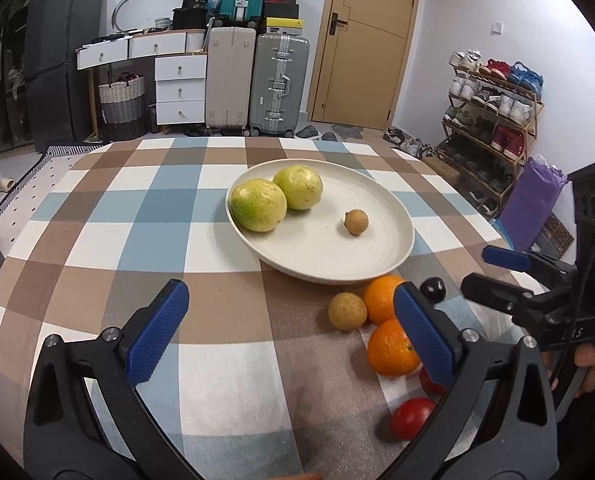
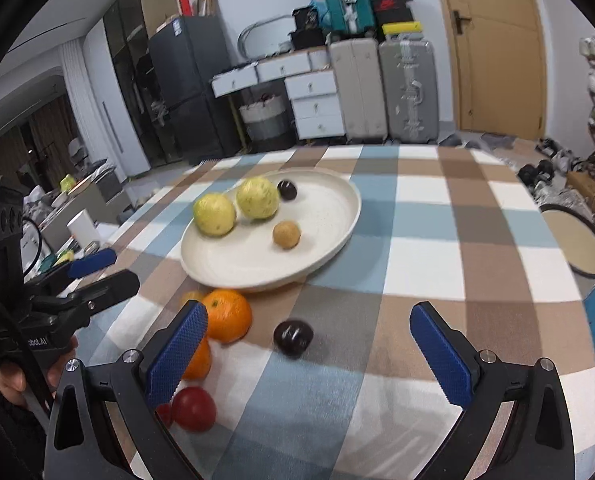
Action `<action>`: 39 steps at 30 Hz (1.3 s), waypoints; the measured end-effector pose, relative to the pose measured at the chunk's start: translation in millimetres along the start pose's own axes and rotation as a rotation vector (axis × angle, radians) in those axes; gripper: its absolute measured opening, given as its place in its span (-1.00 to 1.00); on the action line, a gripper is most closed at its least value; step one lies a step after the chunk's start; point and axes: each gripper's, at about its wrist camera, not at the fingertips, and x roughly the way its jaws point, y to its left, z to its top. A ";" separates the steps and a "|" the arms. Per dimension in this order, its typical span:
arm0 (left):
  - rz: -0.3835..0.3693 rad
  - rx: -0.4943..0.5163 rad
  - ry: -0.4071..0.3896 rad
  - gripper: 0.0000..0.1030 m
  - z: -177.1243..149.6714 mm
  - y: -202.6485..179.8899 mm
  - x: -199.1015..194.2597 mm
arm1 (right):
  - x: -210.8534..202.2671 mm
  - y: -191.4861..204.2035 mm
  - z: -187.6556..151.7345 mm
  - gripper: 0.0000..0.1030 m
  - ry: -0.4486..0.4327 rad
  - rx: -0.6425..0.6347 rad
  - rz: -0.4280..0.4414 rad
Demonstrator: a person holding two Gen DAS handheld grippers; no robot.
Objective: Organize fruits
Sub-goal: 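Withdraw both open tools from the plate toward the remaining oranges and plums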
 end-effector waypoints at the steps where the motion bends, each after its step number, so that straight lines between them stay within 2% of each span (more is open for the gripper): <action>1: -0.006 0.003 0.004 0.98 -1.2 -0.8 -0.3 | 1.6 0.0 -1.1 1.00 0.017 0.000 0.011; 4: -0.041 0.011 0.017 0.98 -2.6 -5.7 -0.6 | 4.2 -0.9 -2.8 1.00 0.034 0.011 0.002; 13: -0.056 0.047 0.092 0.98 -10.0 -18.5 11.6 | 8.1 -4.7 -3.9 1.00 0.065 0.024 -0.025; 20: -0.107 0.066 0.150 0.97 -14.9 -27.1 23.0 | 12.3 -6.3 -5.6 1.00 0.101 0.019 -0.036; 28: -0.156 0.064 0.159 0.97 -16.7 -31.5 24.4 | 12.3 -7.5 -5.7 1.00 0.103 0.026 -0.042; 31: -0.161 0.064 0.176 0.90 -17.2 -32.3 28.3 | 12.6 -7.1 -5.3 1.00 0.103 0.023 -0.045; 36: -0.177 0.058 0.216 0.58 -18.1 -32.5 36.0 | 12.6 -7.2 -5.2 1.00 0.104 0.022 -0.048; 39: -0.192 0.058 0.228 0.48 -18.7 -32.3 37.7 | 12.6 -7.5 -5.2 1.00 0.104 0.022 -0.048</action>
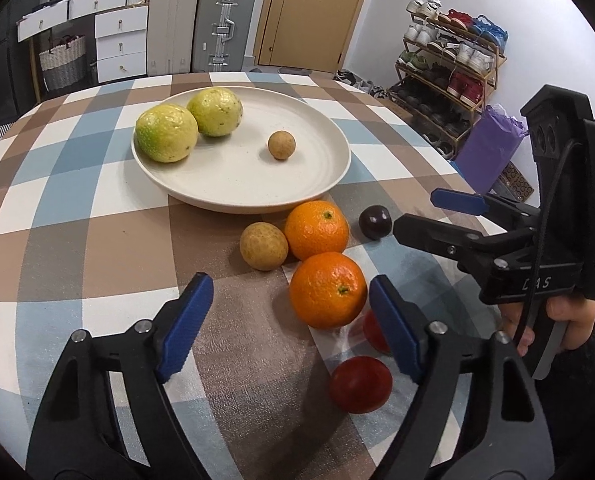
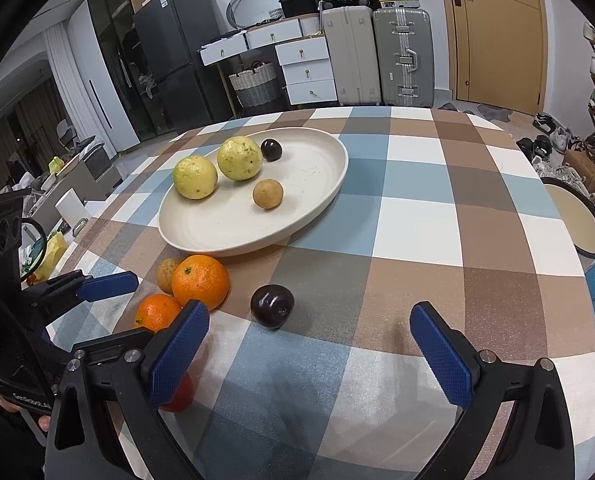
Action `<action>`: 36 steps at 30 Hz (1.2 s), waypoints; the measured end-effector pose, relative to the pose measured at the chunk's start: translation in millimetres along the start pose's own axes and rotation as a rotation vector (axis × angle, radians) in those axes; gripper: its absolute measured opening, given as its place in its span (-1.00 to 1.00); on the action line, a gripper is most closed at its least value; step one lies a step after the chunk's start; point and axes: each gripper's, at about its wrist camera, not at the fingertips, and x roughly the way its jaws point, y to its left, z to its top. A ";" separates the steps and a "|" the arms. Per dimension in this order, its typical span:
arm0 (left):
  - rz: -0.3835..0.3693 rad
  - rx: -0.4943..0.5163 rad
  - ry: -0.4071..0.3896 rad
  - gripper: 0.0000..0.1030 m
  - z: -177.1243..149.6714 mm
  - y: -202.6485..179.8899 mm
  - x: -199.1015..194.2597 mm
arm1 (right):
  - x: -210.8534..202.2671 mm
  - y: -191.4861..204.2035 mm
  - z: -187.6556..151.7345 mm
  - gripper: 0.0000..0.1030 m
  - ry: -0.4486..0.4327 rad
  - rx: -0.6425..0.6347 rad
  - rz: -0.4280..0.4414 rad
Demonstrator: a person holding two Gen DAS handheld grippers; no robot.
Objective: Organize fruits
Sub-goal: 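Withdraw both open tools from the plate toward the remaining oranges and plums, then grasp an orange with the left tool while the right tool grasps the dark plum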
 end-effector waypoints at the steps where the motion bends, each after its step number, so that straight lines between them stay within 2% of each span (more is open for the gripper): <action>1: -0.005 0.001 0.004 0.45 -0.3 -0.3 0.6 | 0.0 0.1 -0.1 1.00 0.000 0.000 0.000; 13: -0.109 0.005 0.033 -0.25 -2.5 -6.5 4.0 | 0.0 1.3 -0.8 1.00 0.001 -0.008 -0.003; 20: -0.117 0.007 0.018 -0.26 -2.1 -8.5 -0.7 | -0.1 1.1 -1.0 1.00 0.001 -0.006 -0.001; 28: -0.116 -0.027 -0.061 -0.26 2.1 0.5 -19.6 | 3.2 2.6 -0.6 0.98 0.017 -0.011 0.000; 32: -0.100 -0.039 -0.074 -0.26 3.5 5.7 -23.1 | 11.3 10.6 -1.0 0.90 0.059 -0.051 -0.005; 36: -0.085 -0.040 -0.071 -0.26 3.8 8.0 -21.6 | 15.4 21.8 -2.9 0.72 0.079 -0.109 -0.021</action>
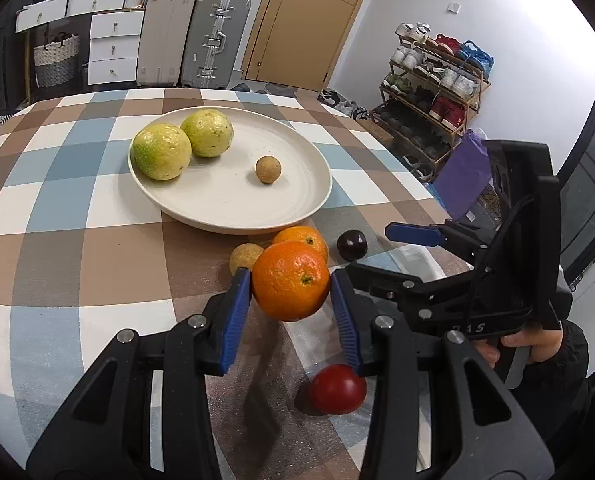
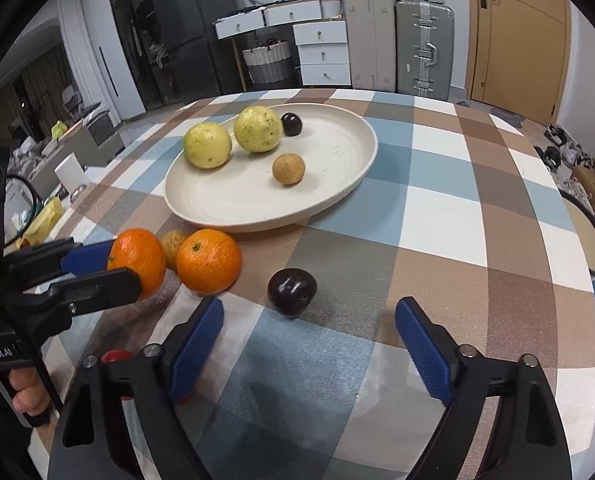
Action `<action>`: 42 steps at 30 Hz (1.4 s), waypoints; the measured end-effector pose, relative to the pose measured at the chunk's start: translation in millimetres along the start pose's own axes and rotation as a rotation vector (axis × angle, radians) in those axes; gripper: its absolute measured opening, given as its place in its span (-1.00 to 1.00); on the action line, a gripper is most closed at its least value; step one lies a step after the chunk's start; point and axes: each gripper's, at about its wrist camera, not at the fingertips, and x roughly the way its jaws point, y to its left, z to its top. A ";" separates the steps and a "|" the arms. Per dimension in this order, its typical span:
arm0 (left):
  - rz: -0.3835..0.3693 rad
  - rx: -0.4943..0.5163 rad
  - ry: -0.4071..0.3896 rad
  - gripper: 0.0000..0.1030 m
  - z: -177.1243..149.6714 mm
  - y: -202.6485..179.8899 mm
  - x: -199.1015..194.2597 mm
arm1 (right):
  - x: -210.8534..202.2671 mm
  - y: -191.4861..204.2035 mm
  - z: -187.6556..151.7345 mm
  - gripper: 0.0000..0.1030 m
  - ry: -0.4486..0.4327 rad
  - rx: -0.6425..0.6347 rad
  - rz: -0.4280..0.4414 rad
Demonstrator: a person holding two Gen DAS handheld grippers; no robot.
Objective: Organize fruits
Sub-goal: 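Grasp an orange with the left tool while the right tool grasps the dark plum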
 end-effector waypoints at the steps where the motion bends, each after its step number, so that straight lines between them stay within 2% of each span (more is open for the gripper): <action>1: 0.005 0.001 -0.001 -0.26 -0.3 -0.3 0.1 | 1.8 1.3 -0.3 0.69 0.007 -0.007 -0.002; 2: 0.011 0.003 -0.004 -0.26 0.0 0.1 -0.6 | 4.5 2.6 -0.2 0.63 0.021 -0.013 -0.004; 5: 0.015 0.002 -0.006 -0.26 -1.6 -1.0 -0.8 | 6.4 3.8 -0.4 0.63 0.027 -0.022 -0.010; 8: 0.020 0.003 -0.005 -0.26 -2.3 -1.2 -0.3 | 8.8 6.6 -0.9 0.72 0.040 -0.040 -0.013; 11: 0.026 -0.001 0.000 -0.26 -2.6 0.2 0.6 | 12.7 16.7 -1.4 0.71 0.055 -0.096 -0.063; 13: 0.028 -0.005 -0.001 -0.26 -1.9 1.1 1.2 | 10.9 14.1 -1.3 0.63 0.049 -0.087 -0.049; 18: 0.033 -0.008 -0.008 -0.26 -0.8 2.0 0.6 | 6.5 3.2 1.1 0.27 0.021 -0.034 -0.041; 24: 0.037 -0.009 -0.009 -0.26 -1.7 1.3 -0.6 | 10.8 16.0 3.9 0.13 0.028 -0.101 -0.073; 31: 0.041 -0.009 -0.009 -0.26 -1.9 1.6 -1.2 | 12.7 17.7 6.7 -0.03 0.024 -0.106 -0.076; 33: 0.042 -0.009 -0.008 -0.26 -2.0 2.1 -0.9 | 12.7 17.0 7.9 -0.18 0.020 -0.103 -0.078; 35: 0.042 -0.009 -0.009 -0.26 -1.9 2.0 -0.7 | 12.8 16.9 8.0 -0.23 0.020 -0.104 -0.074; 38: 0.043 -0.010 -0.011 -0.26 -1.9 2.4 -0.9 | 12.3 17.6 7.8 -0.41 0.018 -0.108 -0.071; 42: 0.047 -0.011 -0.019 -0.26 -1.2 4.0 -2.1 | 10.3 18.6 7.8 -0.48 0.008 -0.111 -0.064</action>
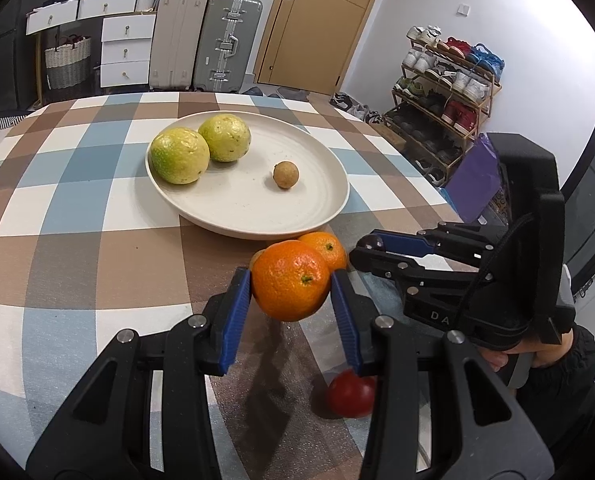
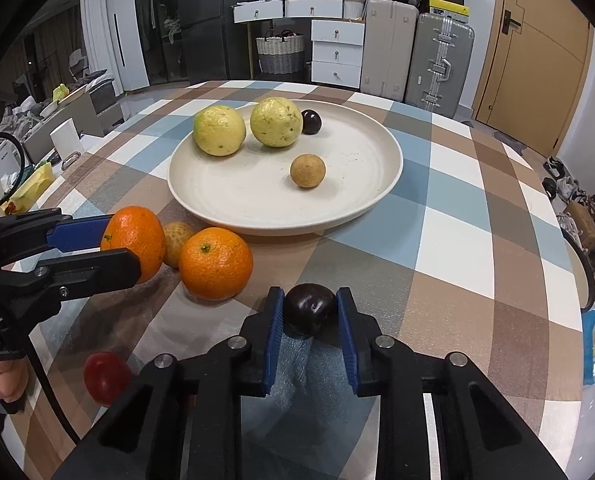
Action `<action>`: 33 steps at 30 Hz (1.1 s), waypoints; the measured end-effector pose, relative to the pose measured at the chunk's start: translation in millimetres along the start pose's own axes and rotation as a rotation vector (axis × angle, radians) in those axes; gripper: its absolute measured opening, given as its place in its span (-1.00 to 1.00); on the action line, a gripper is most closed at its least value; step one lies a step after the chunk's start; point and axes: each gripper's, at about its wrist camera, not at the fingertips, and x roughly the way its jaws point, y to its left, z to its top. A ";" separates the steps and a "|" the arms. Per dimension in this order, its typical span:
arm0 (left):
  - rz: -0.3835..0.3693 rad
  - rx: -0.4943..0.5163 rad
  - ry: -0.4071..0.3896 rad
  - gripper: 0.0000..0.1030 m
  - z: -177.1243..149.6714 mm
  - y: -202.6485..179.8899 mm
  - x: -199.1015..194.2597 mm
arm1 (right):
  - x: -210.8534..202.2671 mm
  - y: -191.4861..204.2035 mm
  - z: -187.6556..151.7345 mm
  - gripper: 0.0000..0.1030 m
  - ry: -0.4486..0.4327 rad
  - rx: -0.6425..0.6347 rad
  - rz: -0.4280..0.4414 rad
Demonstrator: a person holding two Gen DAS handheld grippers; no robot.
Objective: Organize fruits
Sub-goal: 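Grasp an orange with the left tool while the right tool grasps the dark plum, then carry the orange and plum over the white plate and open both tools to release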
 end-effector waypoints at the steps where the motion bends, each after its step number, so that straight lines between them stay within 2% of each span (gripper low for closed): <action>1: 0.001 -0.001 -0.002 -0.26 0.5 0.5 -0.6 | -0.9 -0.8 -0.2 -0.48 -0.004 0.005 0.002; 7: 0.017 -0.002 -0.016 -0.26 1.2 2.1 -3.5 | -5.3 -5.2 -0.3 -0.48 -0.029 0.029 0.006; 18: 0.072 0.001 -0.065 -0.26 3.6 3.9 -12.1 | -26.8 -7.6 -3.0 -0.48 -0.136 0.044 0.030; 21: 0.105 0.009 -0.085 -0.26 4.1 3.4 -14.7 | -27.7 -6.5 -1.9 -0.48 -0.143 0.049 0.029; 28: 0.111 -0.001 -0.095 -0.26 7.3 6.7 -15.3 | -30.4 -1.8 -1.4 -0.48 -0.167 0.049 0.040; 33: 0.121 -0.017 -0.104 -0.26 9.1 10.0 -11.6 | -33.6 -1.8 -0.7 -0.48 -0.194 0.065 0.092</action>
